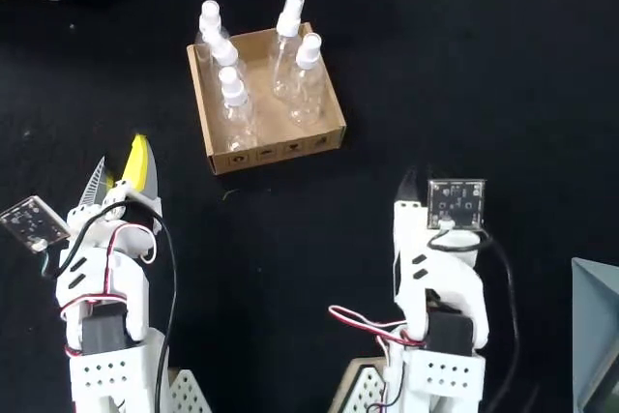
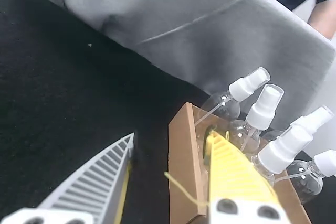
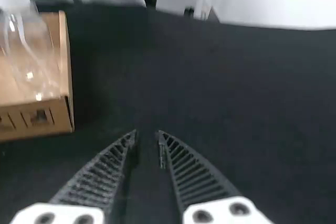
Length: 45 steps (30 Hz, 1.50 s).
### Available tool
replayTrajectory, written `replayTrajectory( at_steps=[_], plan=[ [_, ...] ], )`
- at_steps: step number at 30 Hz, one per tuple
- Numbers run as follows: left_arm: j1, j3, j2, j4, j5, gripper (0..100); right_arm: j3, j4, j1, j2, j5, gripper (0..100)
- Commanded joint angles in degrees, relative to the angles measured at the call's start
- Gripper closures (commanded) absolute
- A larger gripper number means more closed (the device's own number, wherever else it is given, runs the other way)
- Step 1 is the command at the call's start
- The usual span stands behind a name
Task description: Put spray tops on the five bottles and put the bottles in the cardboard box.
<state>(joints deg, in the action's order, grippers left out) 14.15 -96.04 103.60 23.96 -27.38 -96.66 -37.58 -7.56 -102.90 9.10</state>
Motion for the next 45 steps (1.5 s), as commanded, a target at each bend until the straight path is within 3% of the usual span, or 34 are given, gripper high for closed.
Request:
replayTrajectory(
  at_steps=[1, 9, 15, 21, 31, 45],
  plan=[
    [0.57, -1.36, 0.79, 0.35, 0.53, 80, 0.22, -0.26, -1.41, -5.67, 0.00, 98.5],
    [0.13, -1.36, 0.79, 1.85, 0.62, 80, 0.22, -0.35, -0.97, -5.58, 0.00, 98.5],
    [-1.89, -1.36, 0.79, 2.37, 0.70, 80, 0.22, -7.21, 0.62, -5.67, -0.26, 98.5],
    [-2.68, -1.36, 0.79, 3.96, 0.88, 80, 0.22, -12.75, 3.52, -5.67, -9.23, 98.6],
    [-11.21, -1.36, 0.79, 11.87, 10.90, 80, 0.22, -22.33, 6.33, -5.67, -11.52, 98.7],
    [-18.33, -1.36, 0.79, 18.73, 15.21, 80, 0.22, -30.77, 6.51, -5.67, -11.60, 98.7]
  ],
)
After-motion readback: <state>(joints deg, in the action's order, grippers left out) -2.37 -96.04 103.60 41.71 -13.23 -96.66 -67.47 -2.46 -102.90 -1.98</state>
